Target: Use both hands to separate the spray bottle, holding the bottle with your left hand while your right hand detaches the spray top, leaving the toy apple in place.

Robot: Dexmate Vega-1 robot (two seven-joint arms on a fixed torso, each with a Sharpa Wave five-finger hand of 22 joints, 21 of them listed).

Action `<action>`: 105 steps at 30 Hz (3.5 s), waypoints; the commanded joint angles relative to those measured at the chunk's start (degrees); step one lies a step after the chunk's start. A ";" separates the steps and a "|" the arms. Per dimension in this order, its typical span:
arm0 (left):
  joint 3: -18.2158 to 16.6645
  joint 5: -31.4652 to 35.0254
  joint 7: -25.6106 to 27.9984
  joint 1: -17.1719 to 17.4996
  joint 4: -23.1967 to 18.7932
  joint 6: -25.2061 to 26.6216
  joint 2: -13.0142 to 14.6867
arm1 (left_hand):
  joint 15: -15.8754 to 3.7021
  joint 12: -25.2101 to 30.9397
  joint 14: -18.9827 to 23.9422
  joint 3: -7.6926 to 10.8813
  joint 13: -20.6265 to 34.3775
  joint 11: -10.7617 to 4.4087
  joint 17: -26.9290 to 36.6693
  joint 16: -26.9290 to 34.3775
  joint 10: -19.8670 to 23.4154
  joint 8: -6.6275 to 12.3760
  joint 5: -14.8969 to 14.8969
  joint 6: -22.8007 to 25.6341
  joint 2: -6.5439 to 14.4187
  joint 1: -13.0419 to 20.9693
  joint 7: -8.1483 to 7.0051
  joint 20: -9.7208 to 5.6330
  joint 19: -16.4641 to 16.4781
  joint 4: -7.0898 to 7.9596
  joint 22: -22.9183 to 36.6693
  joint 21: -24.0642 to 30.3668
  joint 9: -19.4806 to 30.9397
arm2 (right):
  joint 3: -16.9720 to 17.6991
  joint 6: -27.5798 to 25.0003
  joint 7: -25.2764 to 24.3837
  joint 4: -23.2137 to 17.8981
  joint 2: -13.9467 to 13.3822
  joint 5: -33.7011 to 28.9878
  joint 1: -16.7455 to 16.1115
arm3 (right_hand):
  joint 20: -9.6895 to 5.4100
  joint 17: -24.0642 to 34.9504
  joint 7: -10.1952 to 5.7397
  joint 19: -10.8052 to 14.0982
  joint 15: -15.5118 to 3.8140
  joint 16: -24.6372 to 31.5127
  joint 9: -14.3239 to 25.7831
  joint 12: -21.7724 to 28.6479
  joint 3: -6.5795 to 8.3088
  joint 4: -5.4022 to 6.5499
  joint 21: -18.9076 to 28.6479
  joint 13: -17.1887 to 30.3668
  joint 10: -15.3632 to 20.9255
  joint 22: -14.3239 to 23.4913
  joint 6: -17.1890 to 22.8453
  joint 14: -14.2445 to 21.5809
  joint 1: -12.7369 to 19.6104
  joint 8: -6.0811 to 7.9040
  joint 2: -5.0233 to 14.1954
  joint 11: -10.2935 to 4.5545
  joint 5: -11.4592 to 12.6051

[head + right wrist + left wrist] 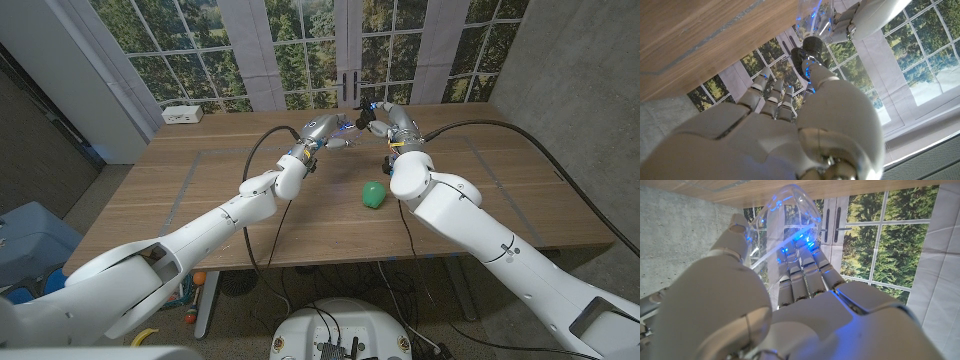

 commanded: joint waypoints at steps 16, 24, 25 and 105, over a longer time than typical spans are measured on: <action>-0.22 -0.54 -0.98 0.25 -0.93 1.57 0.22 | -14.81 11.59 6.40 13.14 10.05 -13.89 0.22 0.14 15.81 2.10 0.23 7.59 8.18 0.12 -7.14 -0.50 -0.27 12.74 -0.05 0.46 0.25 | 16.42 18.96 17.25 0.75 -7.91 21.44 -8.11 | 0.13 0.33 -0.93 -2.54 0.73 -2.66 1.40 -1.78 3.32 2.66 1.10 -0.58 -3.99 0.35 8.15 -2.96 0.59 2.37 -2.17 0.20 6.02; -0.11 -0.66 -1.15 0.03 -0.54 1.43 0.12 | -14.80 11.54 6.42 13.15 10.13 -13.89 0.26 0.11 15.81 2.10 0.25 7.65 8.16 0.12 -7.07 -0.50 -0.29 12.72 -0.07 0.57 0.29 | 21.04 33.61 19.43 6.62 -5.19 29.49 -13.50 | 3.58 2.20 4.27 -1.87 3.32 -1.22 2.08 -2.76 -8.91 5.93 1.70 -0.58 -8.04 -0.30 -6.73 -2.97 -14.94 -3.25 -5.94 1.76 3.63; -0.09 -0.66 -1.21 0.00 -0.52 1.50 0.11 | -14.80 11.53 6.44 13.15 10.14 -13.89 0.28 0.13 15.81 2.10 0.26 7.69 8.17 0.12 -7.08 -0.50 -0.30 12.72 -0.07 0.59 0.27 | 21.32 36.24 19.65 7.67 -4.43 30.16 -14.13 | 3.78 2.23 4.20 -1.71 3.38 -1.08 2.05 -2.70 -9.30 6.07 1.76 -0.57 -7.97 -0.29 -6.92 -2.66 -15.49 -3.23 -6.10 1.73 3.39; -3.87 -18.57 -10.83 -1.58 6.79 -8.52 -2.69 | -14.77 11.04 6.93 13.13 10.59 -13.88 0.56 -0.11 16.36 2.02 0.34 7.84 8.19 0.03 -6.96 -0.48 -0.69 12.60 -0.19 1.75 0.85 | 3.45 16.95 4.24 7.16 -2.23 1.47 -1.73 | 5.20 2.66 9.79 2.10 4.50 -0.81 -2.13 -0.95 -15.44 1.21 2.06 -0.58 -2.64 -0.35 -0.05 -0.91 -21.13 3.47 -8.37 4.62 -15.05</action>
